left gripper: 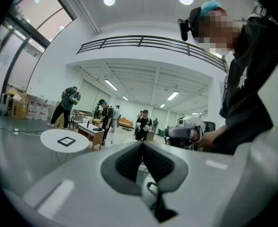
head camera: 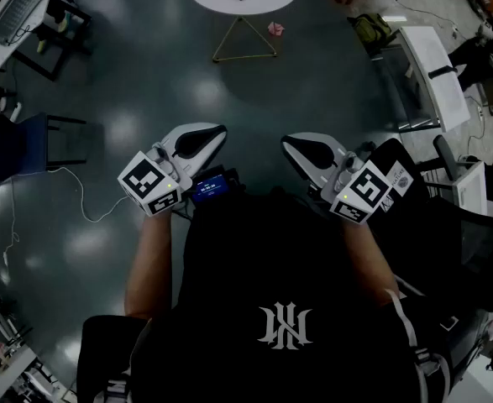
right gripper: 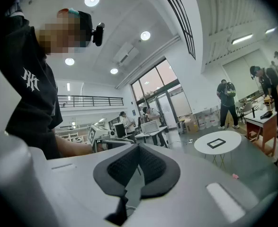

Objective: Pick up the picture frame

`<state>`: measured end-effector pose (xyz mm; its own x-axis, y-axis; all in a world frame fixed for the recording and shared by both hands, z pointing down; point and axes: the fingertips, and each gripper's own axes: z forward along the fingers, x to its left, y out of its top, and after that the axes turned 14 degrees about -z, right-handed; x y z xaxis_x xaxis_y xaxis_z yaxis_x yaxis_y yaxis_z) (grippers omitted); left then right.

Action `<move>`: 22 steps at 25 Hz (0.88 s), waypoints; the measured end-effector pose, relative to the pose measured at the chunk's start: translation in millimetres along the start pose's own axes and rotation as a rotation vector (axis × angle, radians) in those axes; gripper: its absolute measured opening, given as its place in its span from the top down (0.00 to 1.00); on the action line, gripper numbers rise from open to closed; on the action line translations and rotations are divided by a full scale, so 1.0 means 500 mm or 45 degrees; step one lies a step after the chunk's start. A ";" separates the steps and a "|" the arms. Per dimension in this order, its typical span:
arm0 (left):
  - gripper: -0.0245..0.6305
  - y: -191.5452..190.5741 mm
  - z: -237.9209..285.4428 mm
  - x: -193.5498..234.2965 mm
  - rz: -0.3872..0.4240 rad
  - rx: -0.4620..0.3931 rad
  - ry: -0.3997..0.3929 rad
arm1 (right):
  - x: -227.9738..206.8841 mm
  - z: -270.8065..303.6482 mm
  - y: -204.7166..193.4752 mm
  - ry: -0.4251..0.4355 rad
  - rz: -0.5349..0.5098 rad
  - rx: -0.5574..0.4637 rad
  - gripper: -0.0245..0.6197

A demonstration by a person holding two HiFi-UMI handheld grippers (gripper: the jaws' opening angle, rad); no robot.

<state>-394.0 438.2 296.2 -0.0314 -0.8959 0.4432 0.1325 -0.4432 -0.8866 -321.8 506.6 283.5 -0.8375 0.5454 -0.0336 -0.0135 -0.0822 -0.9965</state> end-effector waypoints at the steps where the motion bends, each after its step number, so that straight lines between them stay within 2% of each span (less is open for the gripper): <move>1: 0.96 0.002 0.003 -0.005 0.008 0.004 0.006 | -0.001 -0.004 0.004 0.008 -0.006 0.001 0.97; 11: 0.96 0.015 0.037 -0.044 0.064 0.041 -0.010 | -0.015 -0.030 0.029 0.029 -0.051 -0.016 0.97; 17: 0.96 0.026 0.072 -0.062 0.070 0.044 -0.005 | -0.051 -0.078 0.044 -0.007 -0.007 -0.114 0.96; 22: 0.96 0.032 0.091 -0.077 0.069 0.046 0.009 | -0.069 -0.103 0.040 -0.026 -0.025 -0.081 0.96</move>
<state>-345.6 467.1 270.8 -0.0306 -0.9186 0.3939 0.1696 -0.3931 -0.9037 -264.9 529.2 260.7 -0.8486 0.5289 -0.0128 0.0041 -0.0177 -0.9998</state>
